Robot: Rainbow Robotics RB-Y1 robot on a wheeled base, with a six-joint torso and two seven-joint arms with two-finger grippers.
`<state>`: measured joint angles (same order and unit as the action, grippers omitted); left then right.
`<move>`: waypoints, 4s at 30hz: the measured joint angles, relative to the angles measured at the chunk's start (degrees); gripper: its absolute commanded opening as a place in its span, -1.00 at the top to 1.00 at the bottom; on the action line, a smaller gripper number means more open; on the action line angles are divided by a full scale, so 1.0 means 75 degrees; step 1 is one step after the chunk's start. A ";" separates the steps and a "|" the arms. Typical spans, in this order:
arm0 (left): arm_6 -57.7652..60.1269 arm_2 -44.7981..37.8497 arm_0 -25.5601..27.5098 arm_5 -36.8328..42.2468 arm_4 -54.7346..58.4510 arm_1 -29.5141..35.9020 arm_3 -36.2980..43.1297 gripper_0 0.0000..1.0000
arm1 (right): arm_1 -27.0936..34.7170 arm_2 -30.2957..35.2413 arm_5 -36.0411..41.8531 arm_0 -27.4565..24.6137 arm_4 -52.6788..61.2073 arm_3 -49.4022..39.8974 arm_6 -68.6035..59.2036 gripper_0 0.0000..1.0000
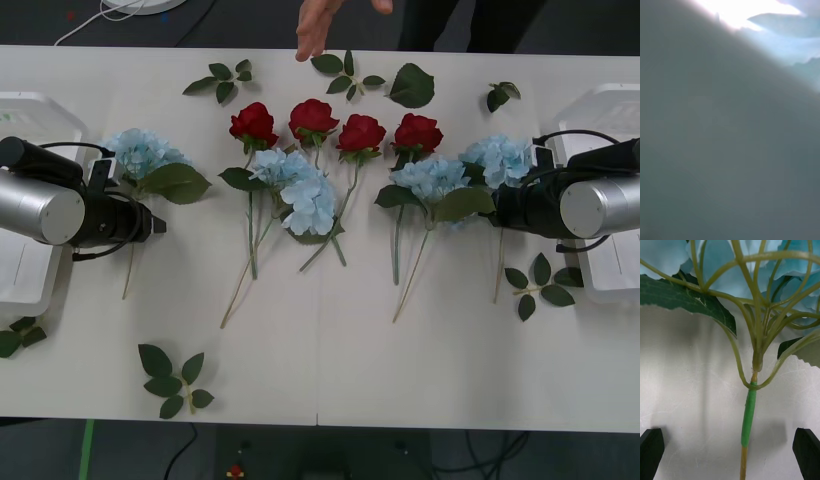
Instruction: Place the red flowers into the right box and the blue flowers into the left box. If a person shows an open palm, hand one flower to the person first, then continue sorting.
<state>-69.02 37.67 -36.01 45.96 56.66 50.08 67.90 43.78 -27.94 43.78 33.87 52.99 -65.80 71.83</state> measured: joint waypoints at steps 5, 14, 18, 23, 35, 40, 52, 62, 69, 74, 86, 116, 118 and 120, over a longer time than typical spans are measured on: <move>0.0000 0.0000 0.0000 0.0000 0.0000 0.0000 0.0000 -1.00 | 0.0000 0.0000 0.0002 0.0001 -0.0027 0.0000 0.0000 1.00; 0.0000 0.0000 0.0000 0.0000 0.0000 0.0000 0.0000 -1.00 | 0.0000 0.0000 0.0003 0.0007 -0.0083 0.0001 0.0000 1.00; 0.0000 0.0000 0.0000 0.0000 0.0000 0.0000 0.0000 -1.00 | 0.0000 0.0000 0.0004 0.0035 -0.0083 0.0003 0.0000 1.00; 0.0000 0.0000 0.0000 0.0000 0.0000 0.0000 0.0000 -1.00 | 0.0014 0.0031 0.0004 0.0107 -0.0039 -0.0052 0.0000 1.00; 0.0000 0.0000 0.0000 0.0000 0.0000 0.0000 0.0000 -1.00 | 0.0459 0.1212 0.0039 -0.0198 0.0318 -0.1782 0.0001 1.00; 0.0000 0.0000 0.0000 0.0000 0.0000 0.0001 0.0000 -1.00 | 0.0721 0.2302 0.0037 -0.0936 0.0460 -0.3399 0.0002 1.00; 0.0000 0.0001 0.0000 0.0000 -0.0001 0.0004 0.0000 -1.00 | 0.0767 0.3595 -0.2093 -0.2558 0.0608 -0.5788 0.0055 1.00; 0.0000 0.0001 0.0000 0.0000 -0.0001 0.0004 -0.0001 -1.00 | 0.0759 0.3255 -0.2789 -0.2130 0.0473 -0.5908 0.1792 1.00; 0.0000 0.0001 0.0000 0.0000 -0.0001 0.0004 0.0000 -1.00 | 0.0549 0.2827 -0.2809 -0.1283 0.0311 -0.5849 0.2472 1.00; -0.0001 0.0001 0.0000 0.0000 -0.0001 0.0004 0.0000 -1.00 | 0.0244 0.2441 -0.3061 -0.0729 0.0258 -0.5548 0.3098 1.00; -0.0001 0.0002 0.0000 0.0000 -0.0001 0.0004 0.0001 -1.00 | -0.0345 0.1932 -0.3388 0.0137 0.0155 -0.4662 0.3949 1.00; -0.0001 0.0002 0.0000 0.0000 -0.0002 0.0004 0.0001 -1.00 | -0.0384 0.1931 -0.3433 0.0166 0.0145 -0.4640 0.3949 -1.00; -0.0001 0.0002 0.0000 0.0000 -0.0002 0.0004 0.0001 -1.00 | -0.0384 0.1931 -0.3433 0.0166 0.0145 -0.4640 0.3949 -1.00; -0.0001 0.0002 0.0000 0.0000 -0.0002 0.0004 0.0001 -1.00 | -0.0384 0.1931 -0.3433 0.0166 0.0145 -0.4640 0.3949 -1.00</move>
<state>-69.03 37.68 -36.01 45.95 56.65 50.11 67.91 40.89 -13.46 18.04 35.11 54.08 -100.60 101.45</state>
